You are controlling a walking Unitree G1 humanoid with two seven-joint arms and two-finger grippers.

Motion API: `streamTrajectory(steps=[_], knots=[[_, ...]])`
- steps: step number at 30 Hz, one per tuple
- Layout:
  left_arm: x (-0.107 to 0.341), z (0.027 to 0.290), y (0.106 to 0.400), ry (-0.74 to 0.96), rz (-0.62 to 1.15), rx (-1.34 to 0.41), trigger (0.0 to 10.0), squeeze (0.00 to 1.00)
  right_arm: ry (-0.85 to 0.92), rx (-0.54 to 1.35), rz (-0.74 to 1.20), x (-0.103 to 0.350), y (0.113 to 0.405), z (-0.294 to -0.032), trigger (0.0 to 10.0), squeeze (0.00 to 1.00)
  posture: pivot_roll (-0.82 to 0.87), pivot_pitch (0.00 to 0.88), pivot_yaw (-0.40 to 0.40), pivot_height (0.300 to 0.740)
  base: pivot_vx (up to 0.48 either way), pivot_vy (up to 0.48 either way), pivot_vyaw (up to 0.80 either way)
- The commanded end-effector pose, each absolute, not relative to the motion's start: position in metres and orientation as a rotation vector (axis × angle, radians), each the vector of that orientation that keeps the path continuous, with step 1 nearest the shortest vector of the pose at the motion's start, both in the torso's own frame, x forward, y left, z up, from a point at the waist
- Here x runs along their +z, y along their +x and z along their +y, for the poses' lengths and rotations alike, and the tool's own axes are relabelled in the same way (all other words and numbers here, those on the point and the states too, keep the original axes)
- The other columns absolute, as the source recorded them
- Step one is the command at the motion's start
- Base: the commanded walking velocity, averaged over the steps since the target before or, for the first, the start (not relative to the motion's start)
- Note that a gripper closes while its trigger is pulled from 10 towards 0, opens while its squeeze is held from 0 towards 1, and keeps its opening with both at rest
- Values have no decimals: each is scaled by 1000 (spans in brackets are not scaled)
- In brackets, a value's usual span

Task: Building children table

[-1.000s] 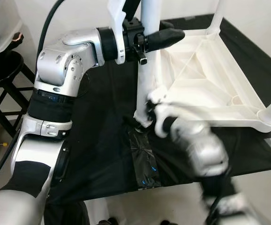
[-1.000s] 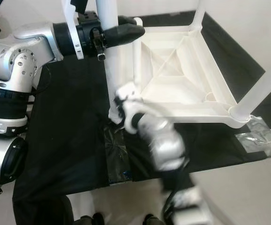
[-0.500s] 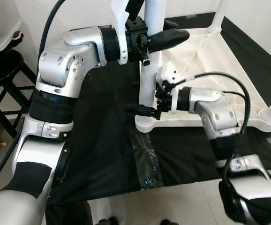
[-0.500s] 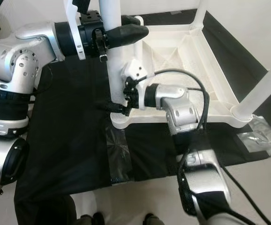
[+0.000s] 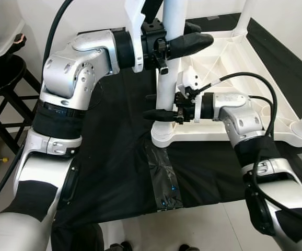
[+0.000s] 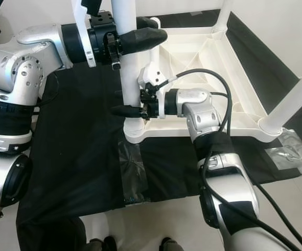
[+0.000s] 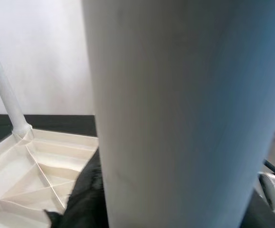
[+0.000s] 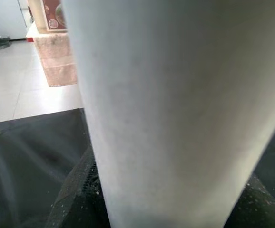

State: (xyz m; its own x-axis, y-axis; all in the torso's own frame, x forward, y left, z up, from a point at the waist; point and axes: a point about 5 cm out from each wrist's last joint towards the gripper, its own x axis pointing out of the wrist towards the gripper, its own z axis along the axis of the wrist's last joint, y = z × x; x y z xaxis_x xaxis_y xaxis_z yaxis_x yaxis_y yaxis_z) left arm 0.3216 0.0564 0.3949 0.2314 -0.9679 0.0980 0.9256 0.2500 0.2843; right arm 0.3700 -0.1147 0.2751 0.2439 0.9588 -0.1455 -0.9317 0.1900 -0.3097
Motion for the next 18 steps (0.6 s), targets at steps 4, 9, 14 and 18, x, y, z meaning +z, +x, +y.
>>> streamTrajectory(steps=[4,9,14,18], knots=[[383,52,323,190,-226,-1331,10000,1000,-337,1376,-45,258,369,-112,0,0,5,212,45,740,0,0,0],[382,66,319,157,-188,-1363,10000,1000,-281,1337,-65,252,369,-117,0,0,-5,206,43,740,0,0,0],[379,99,303,205,-149,-1457,10000,0,-219,1213,-54,243,370,-127,0,0,-21,205,34,740,0,0,0],[366,134,293,221,-73,-1456,10000,0,-160,1076,17,218,360,-118,0,0,-30,209,26,740,0,0,0]])
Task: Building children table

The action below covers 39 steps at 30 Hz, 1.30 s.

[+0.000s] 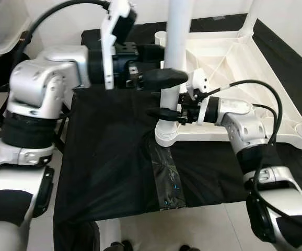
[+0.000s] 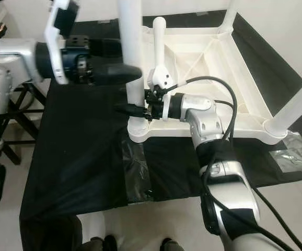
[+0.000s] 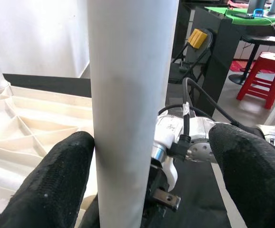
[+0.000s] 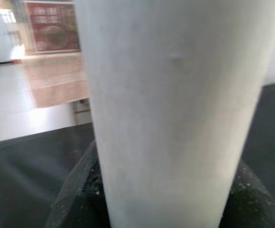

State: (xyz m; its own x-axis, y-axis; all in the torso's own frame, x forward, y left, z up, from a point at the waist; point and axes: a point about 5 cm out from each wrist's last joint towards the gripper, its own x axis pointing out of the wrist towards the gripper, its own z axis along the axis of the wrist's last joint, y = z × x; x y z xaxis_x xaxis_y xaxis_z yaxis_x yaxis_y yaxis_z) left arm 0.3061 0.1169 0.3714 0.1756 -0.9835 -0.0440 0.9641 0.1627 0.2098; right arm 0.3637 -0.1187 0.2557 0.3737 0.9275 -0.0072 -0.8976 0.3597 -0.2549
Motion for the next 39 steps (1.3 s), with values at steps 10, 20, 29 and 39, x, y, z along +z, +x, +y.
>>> streamTrajectory(steps=[10,20,29,39], knots=[[295,206,290,168,128,-1081,10000,0,24,435,239,151,300,-62,0,0,-30,225,39,740,0,0,0],[235,213,299,35,88,-703,10000,0,-10,446,192,172,307,-58,10000,0,-27,217,26,740,0,0,0],[192,185,284,15,-12,-561,10000,0,-79,631,72,208,313,-70,10000,1000,-25,207,28,740,0,0,0],[173,174,277,-33,-21,-454,10000,0,-208,1117,-75,242,326,-98,10000,192,-2,202,27,740,0,0,0]])
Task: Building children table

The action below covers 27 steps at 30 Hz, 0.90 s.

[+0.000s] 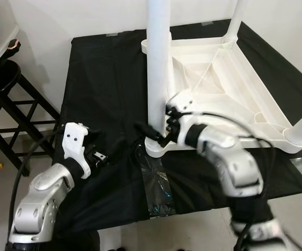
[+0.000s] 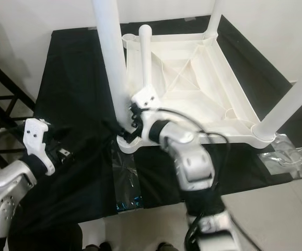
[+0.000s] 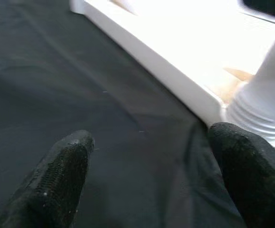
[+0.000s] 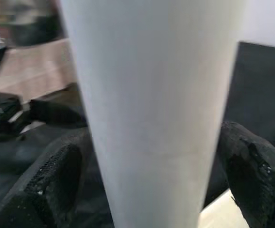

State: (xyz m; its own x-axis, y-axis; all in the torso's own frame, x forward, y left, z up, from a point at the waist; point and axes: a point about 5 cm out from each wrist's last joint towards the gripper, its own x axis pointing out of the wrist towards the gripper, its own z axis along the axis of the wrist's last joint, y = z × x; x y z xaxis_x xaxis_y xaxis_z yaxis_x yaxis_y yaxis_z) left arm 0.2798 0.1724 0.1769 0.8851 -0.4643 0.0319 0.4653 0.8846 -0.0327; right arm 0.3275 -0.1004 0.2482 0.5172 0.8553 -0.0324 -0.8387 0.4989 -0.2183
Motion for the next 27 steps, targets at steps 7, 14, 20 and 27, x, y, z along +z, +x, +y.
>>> streamTrajectory(steps=[7,14,20,27], knots=[[165,170,271,1,-35,-432,10000,0,-231,1198,-51,244,335,-103,10000,0,8,201,24,740,0,0,0],[143,163,251,-56,-78,-437,10000,0,-245,1232,30,243,363,-119,0,0,38,205,20,740,0,0,0],[142,147,231,-146,-84,-685,10000,0,-245,1274,34,244,368,-128,0,0,27,202,18,740,0,0,0],[140,138,219,-295,-65,-880,10000,0,-244,1195,46,227,361,-136,0,0,-7,195,-3,740,0,0,0]])
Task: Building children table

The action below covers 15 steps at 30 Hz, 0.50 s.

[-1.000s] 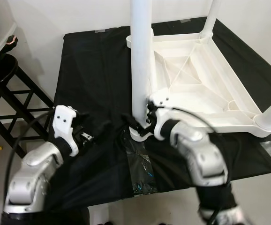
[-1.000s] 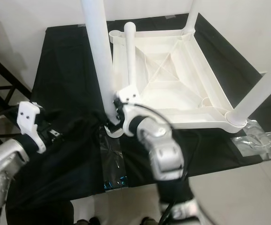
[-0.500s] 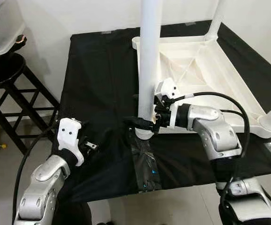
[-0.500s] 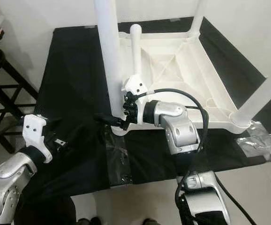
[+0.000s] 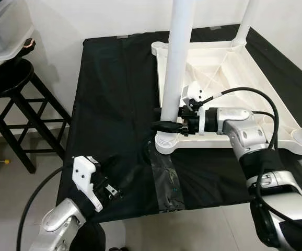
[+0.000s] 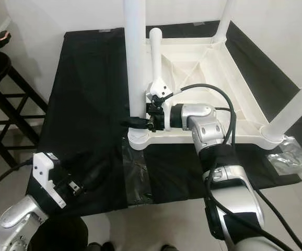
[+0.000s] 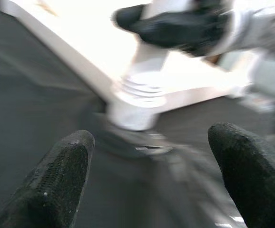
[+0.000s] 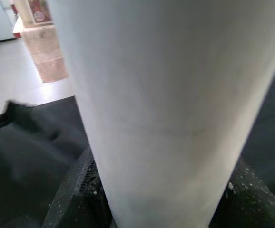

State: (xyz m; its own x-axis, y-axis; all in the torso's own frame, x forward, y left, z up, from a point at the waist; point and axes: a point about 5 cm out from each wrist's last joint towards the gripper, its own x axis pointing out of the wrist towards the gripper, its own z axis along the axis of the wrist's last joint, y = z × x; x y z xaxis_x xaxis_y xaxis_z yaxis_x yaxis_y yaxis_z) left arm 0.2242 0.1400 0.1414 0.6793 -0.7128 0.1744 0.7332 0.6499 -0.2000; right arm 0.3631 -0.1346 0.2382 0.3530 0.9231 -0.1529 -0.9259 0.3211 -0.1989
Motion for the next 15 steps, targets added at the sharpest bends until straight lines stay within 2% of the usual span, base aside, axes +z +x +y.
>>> streamTrajectory(steps=[1,2,4,5,6,8,11,15], knots=[[139,136,218,-308,-58,-907,10000,0,-222,1074,67,213,355,-134,0,0,-20,197,-21,740,0,0,0],[138,135,218,-308,-57,-918,10000,0,-208,991,80,204,351,-133,0,0,-22,198,-23,740,0,0,0],[136,134,217,-299,-51,-937,10000,0,-168,526,129,175,341,-128,0,0,-34,201,-29,740,0,0,0],[136,133,217,-294,-50,-940,10000,0,-98,454,202,155,318,-116,0,0,-46,208,-28,740,0,0,0],[136,133,217,-294,-50,-940,10000,0,-98,454,202,155,318,-116,0,0,-46,208,-28,740,0,0,0],[135,133,218,-292,-50,-945,10000,0,-20,440,265,137,289,-99,0,0,-59,215,-6,740,0,0,0],[134,132,220,-292,-47,-957,10000,0,-36,448,245,134,286,-89,0,0,-74,200,15,740,0,0,0],[132,133,223,-295,-40,-969,10000,0,-50,461,224,137,292,-88,0,0,-71,195,14,740,0,0,0]])
